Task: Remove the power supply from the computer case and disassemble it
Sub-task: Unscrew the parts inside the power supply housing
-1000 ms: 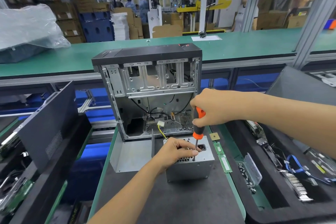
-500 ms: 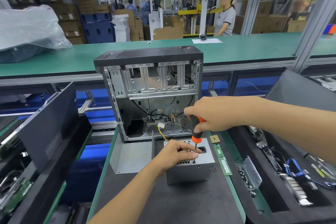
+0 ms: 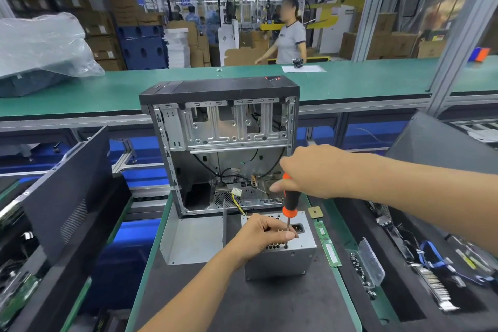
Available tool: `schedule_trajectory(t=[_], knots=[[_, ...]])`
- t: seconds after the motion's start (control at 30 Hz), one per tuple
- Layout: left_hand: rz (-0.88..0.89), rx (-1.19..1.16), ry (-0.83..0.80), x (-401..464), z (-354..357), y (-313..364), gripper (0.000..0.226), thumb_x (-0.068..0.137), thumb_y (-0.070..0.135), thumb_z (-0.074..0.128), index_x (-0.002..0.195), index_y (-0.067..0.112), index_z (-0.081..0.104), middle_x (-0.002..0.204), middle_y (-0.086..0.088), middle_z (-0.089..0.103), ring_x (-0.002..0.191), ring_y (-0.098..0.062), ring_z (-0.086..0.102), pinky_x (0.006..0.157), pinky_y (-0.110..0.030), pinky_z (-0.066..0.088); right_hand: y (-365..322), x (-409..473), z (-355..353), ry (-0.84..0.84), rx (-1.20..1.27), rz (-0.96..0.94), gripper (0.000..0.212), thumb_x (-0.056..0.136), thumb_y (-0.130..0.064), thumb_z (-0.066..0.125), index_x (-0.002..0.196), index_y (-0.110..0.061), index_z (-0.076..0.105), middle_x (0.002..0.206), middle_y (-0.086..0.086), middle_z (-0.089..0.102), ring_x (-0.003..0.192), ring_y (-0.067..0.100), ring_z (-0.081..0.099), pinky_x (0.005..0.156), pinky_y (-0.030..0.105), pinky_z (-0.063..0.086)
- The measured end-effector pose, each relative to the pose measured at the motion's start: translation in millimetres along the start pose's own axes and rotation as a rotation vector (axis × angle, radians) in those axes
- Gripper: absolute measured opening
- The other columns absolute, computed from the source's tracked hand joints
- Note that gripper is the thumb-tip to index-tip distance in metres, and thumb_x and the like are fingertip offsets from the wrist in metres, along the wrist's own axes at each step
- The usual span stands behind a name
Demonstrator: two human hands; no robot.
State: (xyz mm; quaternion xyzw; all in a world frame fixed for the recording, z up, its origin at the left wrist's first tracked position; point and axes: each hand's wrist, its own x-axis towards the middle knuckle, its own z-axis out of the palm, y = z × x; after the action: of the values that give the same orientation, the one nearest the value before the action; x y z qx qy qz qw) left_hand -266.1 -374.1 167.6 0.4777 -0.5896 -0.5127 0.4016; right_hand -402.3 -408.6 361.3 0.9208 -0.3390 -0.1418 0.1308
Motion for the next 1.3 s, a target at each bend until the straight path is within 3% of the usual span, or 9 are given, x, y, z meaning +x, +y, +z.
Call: schedule_trajectory(t=[0.23,0.43,0.5,0.67,0.77,0.93,1.03,1.2,1.3], knots=[[0.033,-0.142,-0.046,-3.6,-0.2,3.3,0.015,0.091,0.009,0.065,0.099,0.015,0.076,0.095,0.003,0.076,0.075,0.009,0.063,0.069,-0.004,0.044,11.8,-0.9,-11.0,-0.224,0.209,-0.295,0.021,0.094,-0.021,0.058,0.110,-0.029,0.047,0.098,-0.006,0.051,0.093,0.019,0.050,0.069,0.033,0.038],[0.078,-0.134,-0.009,0.1,0.0,0.9,0.031,0.092,0.008,0.063,0.067,0.022,0.074,0.088,0.000,0.068,0.051,0.006,0.046,0.054,-0.004,0.034,9.1,4.7,-12.3,-0.188,0.178,-0.070,0.045,0.088,-0.068,0.043,0.081,-0.024,0.053,0.055,0.001,0.064,0.045,0.014,0.062,0.045,0.023,0.045],[0.080,-0.141,-0.011,0.4,0.2,0.0,0.033,0.092,0.009,0.064,0.066,0.025,0.074,0.089,-0.001,0.068,0.054,0.006,0.047,0.057,-0.005,0.035,4.1,8.7,-6.7,-0.133,0.052,-0.062,0.049,0.095,-0.062,0.032,0.073,-0.022,0.049,0.050,0.002,0.061,0.054,0.018,0.064,0.049,0.026,0.044],[0.082,-0.183,-0.035,-1.4,-0.5,4.0,0.026,0.091,0.008,0.065,0.074,0.025,0.077,0.092,0.008,0.074,0.056,0.009,0.055,0.057,-0.002,0.039,13.3,7.1,-6.9,-0.153,0.087,-0.275,0.014,0.100,-0.033,0.046,0.108,-0.022,0.042,0.088,-0.001,0.047,0.083,0.021,0.052,0.062,0.032,0.037],[0.091,-0.202,-0.026,-2.6,-0.6,4.7,0.025,0.091,0.006,0.063,0.083,0.023,0.079,0.094,0.007,0.075,0.056,0.011,0.057,0.057,-0.002,0.040,15.2,5.7,-9.4,-0.163,0.077,-0.402,0.027,0.093,-0.012,0.056,0.114,-0.027,0.048,0.101,-0.006,0.041,0.097,0.020,0.049,0.067,0.030,0.035],[0.110,-0.178,-0.013,-2.4,1.8,2.1,0.022,0.091,0.005,0.064,0.080,0.017,0.078,0.085,0.011,0.074,0.058,0.012,0.056,0.057,-0.001,0.039,10.5,5.3,-12.3,-0.143,0.162,-0.106,0.070,0.074,-0.079,0.046,0.100,-0.014,0.053,0.071,-0.002,0.065,0.055,0.009,0.062,0.047,0.023,0.040],[0.095,-0.159,0.005,-1.7,2.5,1.3,0.012,0.090,0.006,0.066,0.090,0.012,0.076,0.082,0.013,0.073,0.060,0.011,0.058,0.058,-0.001,0.039,4.1,8.8,-2.5,-0.073,-0.080,-0.127,0.061,0.093,-0.064,0.028,0.082,-0.009,0.051,0.072,0.006,0.064,0.060,0.021,0.060,0.058,0.032,0.049],[0.088,-0.153,0.000,0.5,1.8,2.9,0.013,0.089,0.006,0.068,0.090,0.015,0.076,0.074,0.012,0.070,0.054,0.009,0.054,0.055,-0.002,0.038,17.0,1.9,-11.6,-0.203,0.145,-0.338,0.022,0.096,-0.027,0.053,0.118,-0.028,0.048,0.103,-0.004,0.041,0.097,0.020,0.049,0.071,0.029,0.034],[0.080,-0.145,-0.007,1.9,3.0,3.4,0.015,0.088,0.011,0.070,0.086,0.022,0.079,0.068,0.003,0.062,0.047,0.003,0.041,0.051,-0.005,0.035,17.7,0.6,-12.8,-0.132,0.203,-0.271,0.043,0.086,-0.053,0.059,0.117,-0.026,0.049,0.095,-0.010,0.045,0.091,0.015,0.052,0.062,0.025,0.034]])
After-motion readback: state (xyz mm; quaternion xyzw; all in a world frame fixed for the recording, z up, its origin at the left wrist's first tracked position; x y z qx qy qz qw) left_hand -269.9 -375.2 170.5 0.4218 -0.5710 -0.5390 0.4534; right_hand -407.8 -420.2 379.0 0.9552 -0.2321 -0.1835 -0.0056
